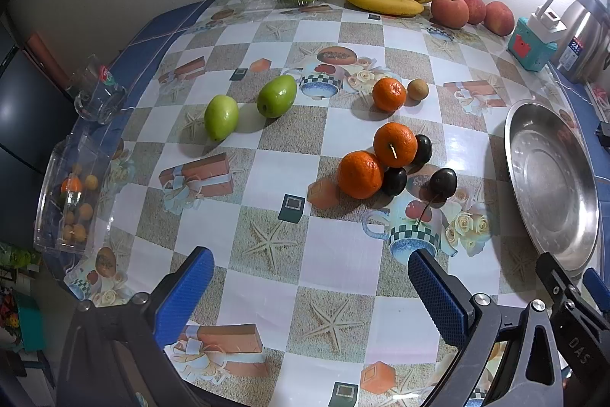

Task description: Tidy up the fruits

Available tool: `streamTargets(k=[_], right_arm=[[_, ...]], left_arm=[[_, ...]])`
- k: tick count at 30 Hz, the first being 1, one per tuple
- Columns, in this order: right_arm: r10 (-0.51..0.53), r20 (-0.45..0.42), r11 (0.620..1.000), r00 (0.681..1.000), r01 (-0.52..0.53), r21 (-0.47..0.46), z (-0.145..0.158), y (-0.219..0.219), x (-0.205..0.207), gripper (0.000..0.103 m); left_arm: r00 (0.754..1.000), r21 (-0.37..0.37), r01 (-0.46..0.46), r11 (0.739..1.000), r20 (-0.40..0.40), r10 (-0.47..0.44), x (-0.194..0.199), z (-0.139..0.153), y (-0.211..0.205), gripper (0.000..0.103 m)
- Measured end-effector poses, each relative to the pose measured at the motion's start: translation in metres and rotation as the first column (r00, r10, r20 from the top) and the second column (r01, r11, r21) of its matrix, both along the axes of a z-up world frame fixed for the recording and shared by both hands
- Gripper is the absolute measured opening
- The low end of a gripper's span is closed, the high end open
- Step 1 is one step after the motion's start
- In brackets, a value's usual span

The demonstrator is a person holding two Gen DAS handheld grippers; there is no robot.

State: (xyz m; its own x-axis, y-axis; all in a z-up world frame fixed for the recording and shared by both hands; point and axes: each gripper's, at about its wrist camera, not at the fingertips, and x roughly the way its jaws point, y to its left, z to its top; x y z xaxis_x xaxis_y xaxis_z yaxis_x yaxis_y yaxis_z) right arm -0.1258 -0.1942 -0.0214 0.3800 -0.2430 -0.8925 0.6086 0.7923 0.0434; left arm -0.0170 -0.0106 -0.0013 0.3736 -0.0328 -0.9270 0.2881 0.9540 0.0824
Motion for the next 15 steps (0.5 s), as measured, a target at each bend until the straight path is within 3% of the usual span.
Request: streamTargets(k=[15], right_arm=[[0.046,0.016,0.999,0.999,-0.046,0.025,-0.001,0.003,0.014,0.103]], left_arm=[[0.999,0.006,-0.038,0.999,-0.016,0.038,0.011,-0.005,-0.003,0.103]])
